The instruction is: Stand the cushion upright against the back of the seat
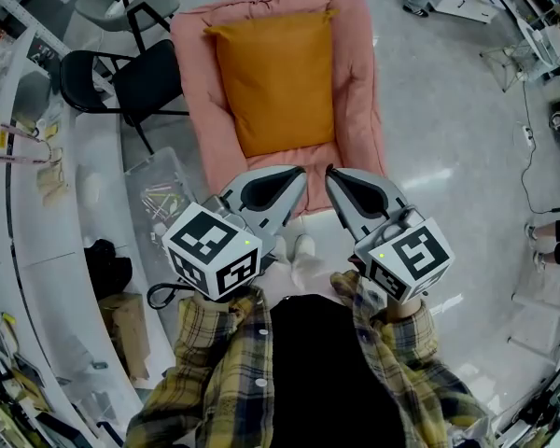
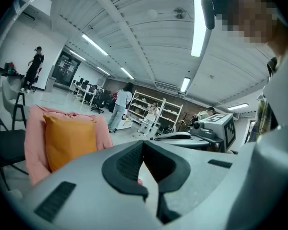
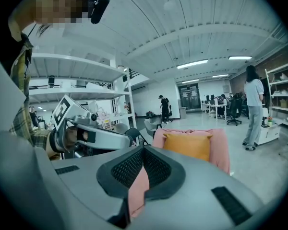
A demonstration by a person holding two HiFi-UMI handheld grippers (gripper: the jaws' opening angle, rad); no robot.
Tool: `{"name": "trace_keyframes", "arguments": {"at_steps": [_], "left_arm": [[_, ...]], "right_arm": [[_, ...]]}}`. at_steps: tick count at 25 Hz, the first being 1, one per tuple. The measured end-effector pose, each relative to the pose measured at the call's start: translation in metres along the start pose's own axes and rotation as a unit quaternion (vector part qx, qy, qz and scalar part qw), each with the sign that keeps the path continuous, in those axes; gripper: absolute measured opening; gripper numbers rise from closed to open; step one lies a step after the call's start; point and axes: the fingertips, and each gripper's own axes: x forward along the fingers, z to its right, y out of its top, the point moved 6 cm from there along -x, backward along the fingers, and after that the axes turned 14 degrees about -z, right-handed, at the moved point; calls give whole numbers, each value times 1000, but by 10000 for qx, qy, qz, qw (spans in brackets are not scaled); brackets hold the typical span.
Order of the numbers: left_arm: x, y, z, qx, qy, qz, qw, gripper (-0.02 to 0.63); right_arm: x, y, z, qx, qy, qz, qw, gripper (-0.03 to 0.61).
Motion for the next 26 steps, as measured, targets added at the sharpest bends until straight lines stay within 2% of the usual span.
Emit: {"name": "trace_keyframes", "arguments": {"at_steps": [11, 16, 26], "left_arm": [[2, 2, 8, 31, 15, 9, 10000, 5], [8, 5, 13, 239, -24, -149, 9996, 5], [6, 17, 13, 252, -780, -83, 9966, 5]], "right_arm": [[-9, -5, 1, 8, 51, -12, 10000, 20], [-20, -8, 4, 32, 43, 22, 10000, 18], [-38, -10, 10, 22, -44, 110, 9999, 18]]}}
